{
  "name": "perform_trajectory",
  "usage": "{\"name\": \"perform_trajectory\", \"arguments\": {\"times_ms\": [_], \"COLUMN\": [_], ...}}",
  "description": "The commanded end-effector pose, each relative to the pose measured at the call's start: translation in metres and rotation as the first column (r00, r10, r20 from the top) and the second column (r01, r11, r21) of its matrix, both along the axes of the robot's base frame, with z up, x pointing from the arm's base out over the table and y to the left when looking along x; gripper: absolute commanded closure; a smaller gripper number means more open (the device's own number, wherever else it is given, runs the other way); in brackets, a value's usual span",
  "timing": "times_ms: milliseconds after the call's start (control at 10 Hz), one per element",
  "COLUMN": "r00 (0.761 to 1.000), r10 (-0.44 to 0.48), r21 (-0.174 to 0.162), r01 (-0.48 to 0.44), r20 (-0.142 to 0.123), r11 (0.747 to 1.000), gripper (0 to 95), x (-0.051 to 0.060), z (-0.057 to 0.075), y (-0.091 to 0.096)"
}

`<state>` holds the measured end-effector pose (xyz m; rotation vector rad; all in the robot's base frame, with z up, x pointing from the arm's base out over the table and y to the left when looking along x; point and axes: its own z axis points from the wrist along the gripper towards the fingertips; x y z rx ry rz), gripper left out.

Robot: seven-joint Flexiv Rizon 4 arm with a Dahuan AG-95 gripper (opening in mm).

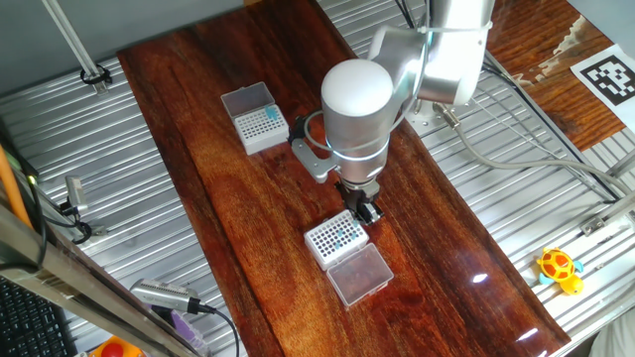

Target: Transfer all medium pipette tips from one holder to another

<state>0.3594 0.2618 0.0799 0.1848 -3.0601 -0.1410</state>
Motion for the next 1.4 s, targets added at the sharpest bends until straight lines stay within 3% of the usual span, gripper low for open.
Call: {"name": "perform_trajectory", "arguments": {"times_ms": [100,800,1400], "r00": [1.0,1.0,1.0], "r10": [0.002,0.007,0.027], "r21": [0.001,0.003,0.012], "r01": [-0.002,-0.007,-0.027], "r20": [-0.001,-0.007,-0.01], "r11": [1.0,1.0,1.0], "gripper": [95.0,95.0,95.0], "x": [0.0,-0.001,-0.003], "z": [0.0,0.005,0.025], "y": [-0.001,-0.001,-0.009]}}
